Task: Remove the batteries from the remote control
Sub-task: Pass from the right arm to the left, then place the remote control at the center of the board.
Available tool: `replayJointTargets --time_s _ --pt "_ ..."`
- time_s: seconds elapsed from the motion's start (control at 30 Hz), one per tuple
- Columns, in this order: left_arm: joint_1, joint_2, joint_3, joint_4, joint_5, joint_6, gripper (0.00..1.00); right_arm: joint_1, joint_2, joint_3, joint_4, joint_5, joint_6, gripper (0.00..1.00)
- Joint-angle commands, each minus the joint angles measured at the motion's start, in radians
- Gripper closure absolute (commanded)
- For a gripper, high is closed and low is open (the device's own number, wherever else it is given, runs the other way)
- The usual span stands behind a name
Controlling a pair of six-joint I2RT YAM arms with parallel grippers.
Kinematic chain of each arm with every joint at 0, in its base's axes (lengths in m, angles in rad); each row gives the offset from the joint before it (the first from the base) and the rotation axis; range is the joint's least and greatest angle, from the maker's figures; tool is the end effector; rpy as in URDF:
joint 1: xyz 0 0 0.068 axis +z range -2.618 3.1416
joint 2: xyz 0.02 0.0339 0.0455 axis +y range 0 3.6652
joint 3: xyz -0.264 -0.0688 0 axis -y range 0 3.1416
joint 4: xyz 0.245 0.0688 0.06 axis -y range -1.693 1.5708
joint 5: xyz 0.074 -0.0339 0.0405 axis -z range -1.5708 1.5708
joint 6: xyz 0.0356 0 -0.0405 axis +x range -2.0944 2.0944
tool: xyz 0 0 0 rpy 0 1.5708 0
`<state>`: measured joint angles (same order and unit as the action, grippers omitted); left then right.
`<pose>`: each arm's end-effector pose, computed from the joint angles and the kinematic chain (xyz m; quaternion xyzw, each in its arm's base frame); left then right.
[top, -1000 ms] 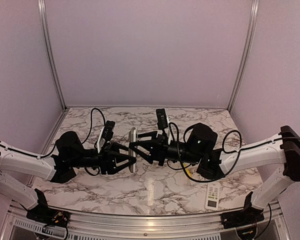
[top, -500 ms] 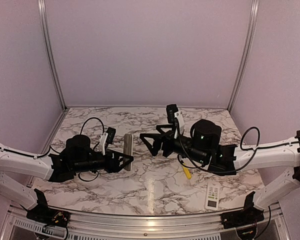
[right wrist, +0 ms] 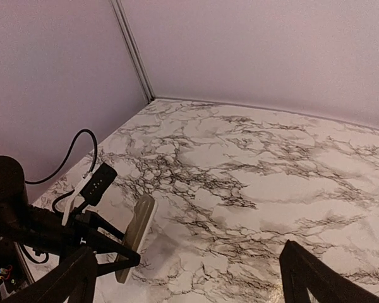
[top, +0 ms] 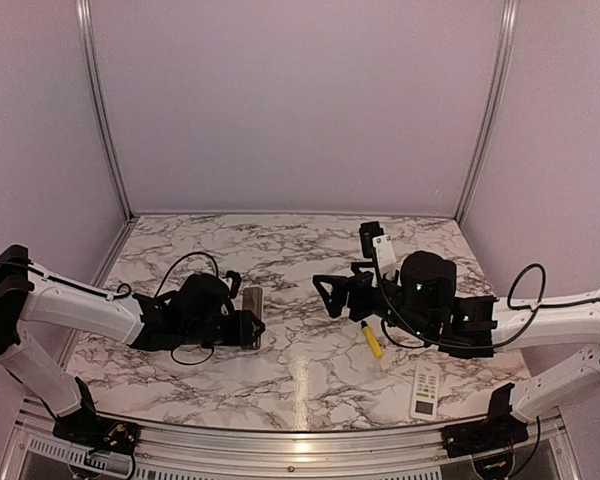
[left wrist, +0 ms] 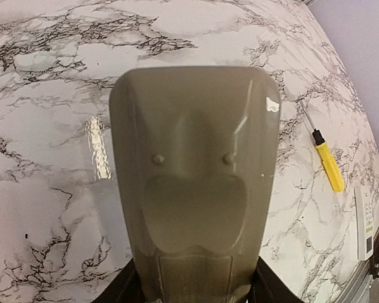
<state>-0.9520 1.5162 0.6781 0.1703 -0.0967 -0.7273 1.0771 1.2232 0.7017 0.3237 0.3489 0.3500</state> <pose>0.1768 -0.2424 0.1673 0.0798 0.8954 -0.2954 0.3234 0.1423 0.2388 0.2706 -0.1680 0.7511 0.3071 0.5598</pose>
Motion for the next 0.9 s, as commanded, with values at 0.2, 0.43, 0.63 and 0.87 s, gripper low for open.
replayJointTargets --time_s 0.2,0.43,0.63,0.87 --pt "-0.070 0.124 0.121 -0.246 -0.152 -0.118 0.85 0.000 -0.048 -0.026 -0.111 0.039 0.038 0.01" --pt "-0.074 0.197 0.150 -0.269 -0.122 -0.147 0.80 0.001 -0.088 -0.068 -0.113 0.037 0.041 0.01" --pt "-0.074 0.256 0.189 -0.308 -0.119 -0.112 0.76 0.001 -0.080 -0.076 -0.104 0.062 0.012 0.01" --pt "-0.074 0.276 0.192 -0.309 -0.122 -0.094 0.61 0.001 -0.061 -0.074 -0.098 0.098 -0.019 0.01"
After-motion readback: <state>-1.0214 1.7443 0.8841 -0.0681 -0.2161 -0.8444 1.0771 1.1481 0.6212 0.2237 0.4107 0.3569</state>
